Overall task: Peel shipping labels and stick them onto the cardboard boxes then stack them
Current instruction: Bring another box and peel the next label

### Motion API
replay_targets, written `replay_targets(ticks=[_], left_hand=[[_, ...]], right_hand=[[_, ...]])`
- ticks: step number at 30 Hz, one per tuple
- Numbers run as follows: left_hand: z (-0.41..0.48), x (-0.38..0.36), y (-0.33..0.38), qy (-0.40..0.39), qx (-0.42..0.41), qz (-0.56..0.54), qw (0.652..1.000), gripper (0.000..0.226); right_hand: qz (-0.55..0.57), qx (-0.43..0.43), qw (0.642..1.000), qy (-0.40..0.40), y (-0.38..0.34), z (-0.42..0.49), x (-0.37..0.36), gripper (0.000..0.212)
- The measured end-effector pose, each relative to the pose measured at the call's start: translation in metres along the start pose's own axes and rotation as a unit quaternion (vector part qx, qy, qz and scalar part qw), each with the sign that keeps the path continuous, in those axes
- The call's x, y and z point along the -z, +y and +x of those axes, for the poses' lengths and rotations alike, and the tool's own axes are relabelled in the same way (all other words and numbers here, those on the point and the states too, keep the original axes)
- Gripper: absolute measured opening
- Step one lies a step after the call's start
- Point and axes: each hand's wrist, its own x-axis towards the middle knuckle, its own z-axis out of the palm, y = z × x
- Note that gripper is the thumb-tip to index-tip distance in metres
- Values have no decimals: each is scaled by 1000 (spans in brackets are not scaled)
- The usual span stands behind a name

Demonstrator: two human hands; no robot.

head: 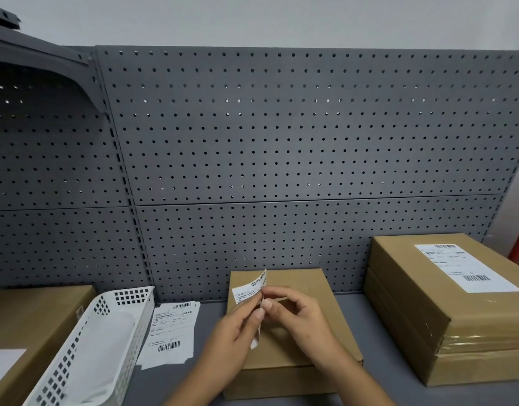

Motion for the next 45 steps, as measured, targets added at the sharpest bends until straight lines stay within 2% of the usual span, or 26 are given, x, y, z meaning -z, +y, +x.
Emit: replay_targets(ticks=[6,12,20,27,34,45], left_hand=[[5,-6,0,27,-11,5,1000,37],[3,-11,4,61,-21,-24,998,43],[-4,-19,7,49,-33,-42,997,37],[-3,-22,17,73,-37,-67,994,36],[-11,-25,29,44,-68,-90,993,35],[-11,-25,18,19,-57,-106,993,40]], right_hand=[[19,23,999,12,-7,-2,-3,27],[15,41,999,19,-9,-5,-1,25],[37,52,997,46,-13,-11,1,20],[40,63,997,15,-22,-15,3,26],[51,67,996,21,-24,-18,4,22],[55,71,995,34,-24,-20,2,20]])
